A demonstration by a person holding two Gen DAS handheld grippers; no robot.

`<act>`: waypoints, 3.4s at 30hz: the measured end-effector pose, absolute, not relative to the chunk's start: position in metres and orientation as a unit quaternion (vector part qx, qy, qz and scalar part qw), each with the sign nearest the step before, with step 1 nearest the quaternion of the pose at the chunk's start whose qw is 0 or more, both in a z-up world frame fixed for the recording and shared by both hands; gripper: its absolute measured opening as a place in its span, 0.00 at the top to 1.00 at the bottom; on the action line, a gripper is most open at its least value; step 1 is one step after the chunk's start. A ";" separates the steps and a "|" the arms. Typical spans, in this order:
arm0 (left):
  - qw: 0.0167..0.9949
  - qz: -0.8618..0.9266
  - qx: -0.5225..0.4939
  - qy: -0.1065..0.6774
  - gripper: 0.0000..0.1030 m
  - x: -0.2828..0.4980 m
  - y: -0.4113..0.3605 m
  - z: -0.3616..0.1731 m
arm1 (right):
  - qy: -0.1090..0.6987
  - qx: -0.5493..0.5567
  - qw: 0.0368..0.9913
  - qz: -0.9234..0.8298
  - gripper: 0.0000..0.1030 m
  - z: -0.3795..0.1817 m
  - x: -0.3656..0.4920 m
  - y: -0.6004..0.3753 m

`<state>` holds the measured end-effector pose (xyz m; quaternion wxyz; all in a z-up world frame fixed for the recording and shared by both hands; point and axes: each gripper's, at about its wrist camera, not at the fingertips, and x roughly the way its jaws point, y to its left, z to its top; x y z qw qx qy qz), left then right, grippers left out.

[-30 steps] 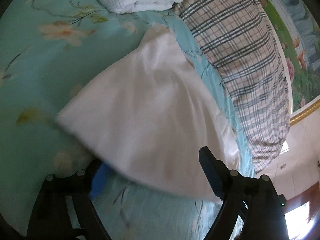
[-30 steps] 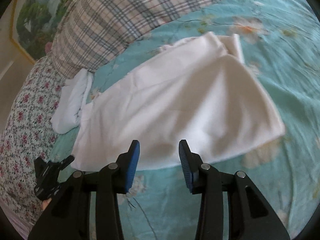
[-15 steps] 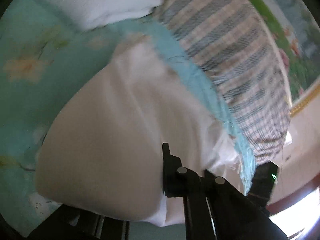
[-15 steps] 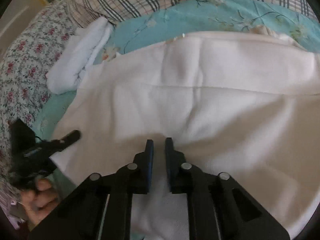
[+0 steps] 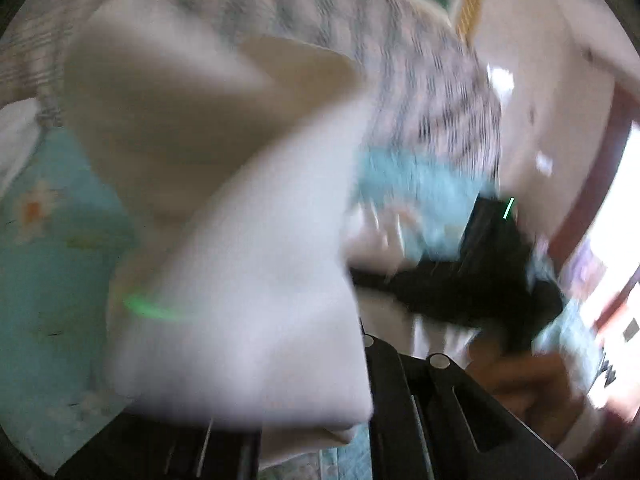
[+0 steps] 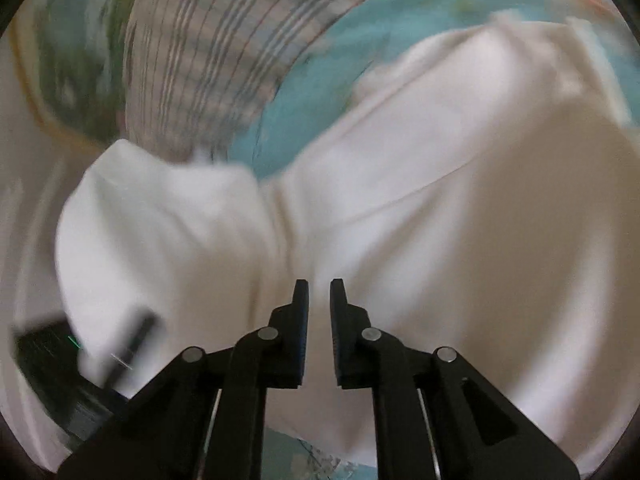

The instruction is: Fold large clothes

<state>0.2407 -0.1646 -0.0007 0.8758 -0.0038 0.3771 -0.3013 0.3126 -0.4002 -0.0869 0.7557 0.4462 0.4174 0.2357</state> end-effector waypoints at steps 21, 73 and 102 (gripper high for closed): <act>0.877 -0.289 0.102 0.370 0.94 0.225 -0.213 -0.037 | 0.490 0.290 0.791 0.222 0.82 -0.080 0.390 -0.405; 0.754 -0.324 -0.159 0.549 0.09 0.350 -0.133 -0.078 | 0.481 0.276 0.814 0.172 0.13 -0.092 0.337 -0.467; 0.817 -0.259 -0.106 0.505 0.58 0.223 0.006 0.000 | 0.464 0.282 0.766 0.344 0.80 -0.061 0.280 -0.312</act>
